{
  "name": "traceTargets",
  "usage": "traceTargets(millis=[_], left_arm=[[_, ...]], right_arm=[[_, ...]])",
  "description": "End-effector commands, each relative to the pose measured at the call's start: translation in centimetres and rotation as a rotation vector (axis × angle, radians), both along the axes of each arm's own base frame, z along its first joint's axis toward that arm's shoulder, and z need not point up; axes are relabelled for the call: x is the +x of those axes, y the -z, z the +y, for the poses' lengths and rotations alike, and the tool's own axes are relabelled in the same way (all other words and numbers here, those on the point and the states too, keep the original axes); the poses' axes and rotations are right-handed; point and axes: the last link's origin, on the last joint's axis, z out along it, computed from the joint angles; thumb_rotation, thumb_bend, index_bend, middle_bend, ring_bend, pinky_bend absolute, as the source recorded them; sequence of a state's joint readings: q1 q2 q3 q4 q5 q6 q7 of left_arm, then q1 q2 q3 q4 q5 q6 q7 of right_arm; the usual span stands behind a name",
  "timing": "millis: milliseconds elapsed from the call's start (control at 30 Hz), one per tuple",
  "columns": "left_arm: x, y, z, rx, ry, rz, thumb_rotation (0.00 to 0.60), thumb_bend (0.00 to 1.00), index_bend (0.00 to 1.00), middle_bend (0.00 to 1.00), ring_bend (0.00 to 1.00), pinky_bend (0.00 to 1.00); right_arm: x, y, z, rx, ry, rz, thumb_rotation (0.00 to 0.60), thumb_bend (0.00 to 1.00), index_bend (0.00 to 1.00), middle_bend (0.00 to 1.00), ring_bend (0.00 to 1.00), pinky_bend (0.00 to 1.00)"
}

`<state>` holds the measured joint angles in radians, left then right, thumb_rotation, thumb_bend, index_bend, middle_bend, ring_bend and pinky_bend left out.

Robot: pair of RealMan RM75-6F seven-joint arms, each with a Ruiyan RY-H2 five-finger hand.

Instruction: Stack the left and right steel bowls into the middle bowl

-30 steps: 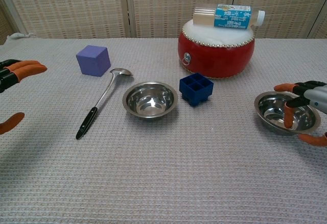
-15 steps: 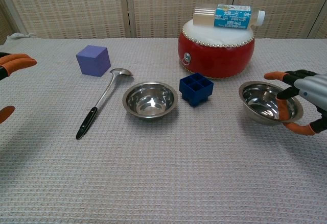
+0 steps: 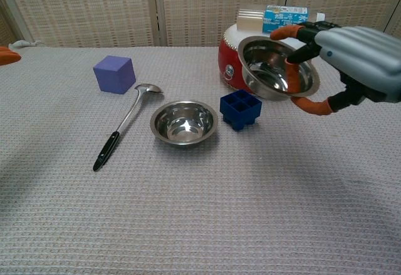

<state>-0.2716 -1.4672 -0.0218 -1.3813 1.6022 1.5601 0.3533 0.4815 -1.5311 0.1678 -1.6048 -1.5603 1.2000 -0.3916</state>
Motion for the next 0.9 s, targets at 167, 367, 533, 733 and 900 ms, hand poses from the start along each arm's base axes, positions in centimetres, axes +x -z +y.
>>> traceTargets(millis=[167,367,533,733,900], left_arm=[[-1.0,-1.6,-0.3,0.043,-0.039,-0.008,0.600,0.44,0.00,0.00,0.00,0.17],[-2.1,-3.0,-0.4,0.075,-0.083,0.002,0.600,0.44,0.00,0.00,0.00,0.17],[-2.4,-3.5,-0.5,0.086,-0.102,-0.001,0.600,0.44,0.00,0.00,0.00,0.17],[-2.6,-3.8,-0.9,0.074,-0.110,-0.006,0.600,0.45,0.00,0.00,0.00,0.17],[-2.9,-5.0,-2.5,0.063,-0.146,-0.039,0.600,0.44,0.00,0.00,0.00,0.17]], right_arm=[[7.5,6.9,-3.3,0.134,-0.059,-0.013,0.600,0.41,0.72,0.09,0.00,0.03],[8.9,11.9,-4.5,0.188,-0.009,0.045,0.600,0.40,0.61,0.08,0.00,0.04],[8.7,13.6,-4.5,0.239,0.020,0.086,0.600,0.39,0.25,0.06,0.00,0.04],[7.6,11.4,-3.9,0.241,0.028,0.105,0.600,0.12,0.00,0.00,0.00,0.00],[4.1,4.7,-1.9,0.127,0.047,0.109,0.600,0.07,0.00,0.00,0.00,0.00]])
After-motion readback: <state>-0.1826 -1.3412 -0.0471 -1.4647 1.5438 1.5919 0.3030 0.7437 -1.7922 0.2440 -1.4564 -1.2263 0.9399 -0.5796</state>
